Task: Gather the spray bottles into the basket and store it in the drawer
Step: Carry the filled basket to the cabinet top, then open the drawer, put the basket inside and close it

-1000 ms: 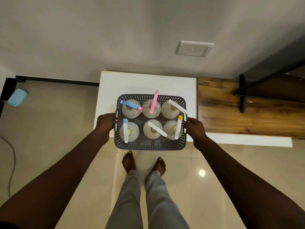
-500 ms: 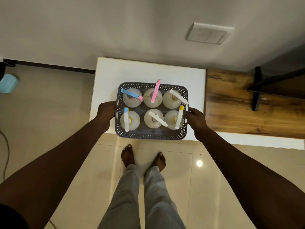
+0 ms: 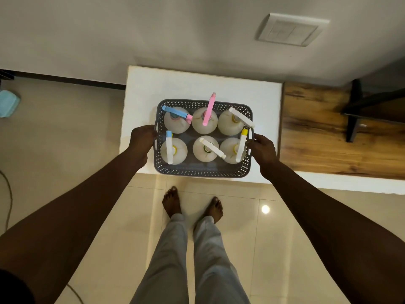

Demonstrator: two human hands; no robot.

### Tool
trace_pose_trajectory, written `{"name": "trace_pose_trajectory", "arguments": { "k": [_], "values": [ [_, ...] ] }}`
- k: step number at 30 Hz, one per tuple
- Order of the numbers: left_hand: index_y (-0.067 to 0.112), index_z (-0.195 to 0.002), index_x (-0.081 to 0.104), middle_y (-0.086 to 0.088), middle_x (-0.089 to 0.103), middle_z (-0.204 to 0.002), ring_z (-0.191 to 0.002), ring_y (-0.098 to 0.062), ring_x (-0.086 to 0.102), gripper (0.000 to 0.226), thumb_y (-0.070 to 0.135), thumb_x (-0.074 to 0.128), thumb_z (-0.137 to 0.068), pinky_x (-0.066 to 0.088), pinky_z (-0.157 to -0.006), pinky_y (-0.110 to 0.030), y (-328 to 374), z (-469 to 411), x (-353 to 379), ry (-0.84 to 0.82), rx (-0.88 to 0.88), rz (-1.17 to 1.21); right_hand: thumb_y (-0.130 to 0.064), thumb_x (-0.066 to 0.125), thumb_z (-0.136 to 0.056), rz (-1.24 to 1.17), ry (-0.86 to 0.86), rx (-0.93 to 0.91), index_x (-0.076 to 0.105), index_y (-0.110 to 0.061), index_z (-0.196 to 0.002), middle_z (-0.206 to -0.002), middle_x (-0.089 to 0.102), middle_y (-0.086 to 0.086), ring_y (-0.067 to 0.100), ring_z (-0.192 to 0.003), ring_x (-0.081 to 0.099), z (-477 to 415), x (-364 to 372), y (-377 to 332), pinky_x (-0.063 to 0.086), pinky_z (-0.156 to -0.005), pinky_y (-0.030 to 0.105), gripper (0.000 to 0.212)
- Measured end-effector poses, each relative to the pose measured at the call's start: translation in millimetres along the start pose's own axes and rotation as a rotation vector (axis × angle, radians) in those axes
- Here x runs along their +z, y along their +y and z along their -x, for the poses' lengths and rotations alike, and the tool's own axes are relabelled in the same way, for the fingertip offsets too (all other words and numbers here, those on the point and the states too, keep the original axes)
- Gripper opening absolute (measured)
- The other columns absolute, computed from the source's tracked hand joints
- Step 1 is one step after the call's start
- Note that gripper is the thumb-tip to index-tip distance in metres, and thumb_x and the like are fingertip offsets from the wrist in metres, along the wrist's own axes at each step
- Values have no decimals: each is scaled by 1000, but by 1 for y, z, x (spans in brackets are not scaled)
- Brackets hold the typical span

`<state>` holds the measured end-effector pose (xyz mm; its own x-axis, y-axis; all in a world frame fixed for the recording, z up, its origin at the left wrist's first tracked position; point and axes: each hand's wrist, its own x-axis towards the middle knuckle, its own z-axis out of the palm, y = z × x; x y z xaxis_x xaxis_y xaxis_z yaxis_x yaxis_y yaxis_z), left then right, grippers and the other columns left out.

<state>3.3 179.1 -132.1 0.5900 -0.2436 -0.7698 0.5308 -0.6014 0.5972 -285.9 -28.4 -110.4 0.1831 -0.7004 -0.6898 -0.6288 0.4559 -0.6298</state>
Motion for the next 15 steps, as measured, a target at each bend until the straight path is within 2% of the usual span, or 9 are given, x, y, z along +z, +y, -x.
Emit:
{"name": "trace_pose_trajectory", "arguments": {
  "k": [3,5,6,7,8,10,12,13,15],
  "values": [
    [10,-96,74,-18,68,-108,-99,-30,61,23,1,53,-92,50,-92,-40,-2,-2,-2,-7,11,-6,-8,61,-94,-41,-2,6,76,-12,-108,-107,75,21,22,-90,61,1,0,2,51,-81,37,20],
    [12,-121,74,-16,71,-126,-113,-33,68,33,4,56,-94,55,-106,-41,-6,-4,-7,16,24,-10,-7,63,-94,-80,25,18,75,-16,-114,-99,73,3,17,-90,62,3,-1,7,53,-80,30,25],
    [12,-134,69,-16,70,-135,-121,-32,68,41,6,58,-96,54,-111,-44,-8,-4,-11,48,30,-23,-8,65,-94,-97,55,32,71,-12,-127,-107,73,-1,15,-96,63,5,-1,11,54,-87,29,34],
    [13,-141,65,-16,68,-140,-122,-31,68,45,8,58,-97,54,-113,-46,-11,-3,-16,85,37,-31,-9,67,-95,-120,96,55,64,-10,-140,-123,71,0,16,-108,64,8,-1,16,54,-99,33,45],
    [12,-143,64,-15,69,-138,-116,-29,70,46,9,58,-97,55,-111,-45,-15,-1,-21,123,46,-22,-10,67,-96,-142,139,79,59,-10,-147,-137,66,4,20,-121,62,13,-1,23,52,-110,40,52],
    [12,-142,65,-14,71,-131,-105,-27,72,46,10,56,-97,57,-105,-42,-27,3,-33,206,49,-3,-11,66,-97,-173,225,97,59,-12,-148,-147,62,8,26,-133,60,26,-1,41,48,-117,48,51],
    [13,-139,65,-17,69,-136,-120,-36,69,44,11,52,-97,57,-108,-46,-44,7,-45,301,52,-30,-11,66,-98,-193,299,116,64,-12,-143,-142,66,7,27,-131,63,42,0,65,51,-114,49,45],
    [14,-139,64,-18,68,-138,-125,-38,67,44,11,51,-97,58,-106,-44,-54,9,-51,342,55,-57,-12,65,-98,-215,318,137,66,-12,-140,-140,67,7,27,-127,65,49,0,79,53,-112,48,42],
    [14,-140,62,-15,64,-141,-127,-34,65,44,12,53,-97,56,-95,-27,-76,11,-62,423,56,-107,-11,63,-100,-273,314,192,66,-11,-139,-135,69,9,23,-113,67,62,1,108,57,-104,43,39]
  ]
}}
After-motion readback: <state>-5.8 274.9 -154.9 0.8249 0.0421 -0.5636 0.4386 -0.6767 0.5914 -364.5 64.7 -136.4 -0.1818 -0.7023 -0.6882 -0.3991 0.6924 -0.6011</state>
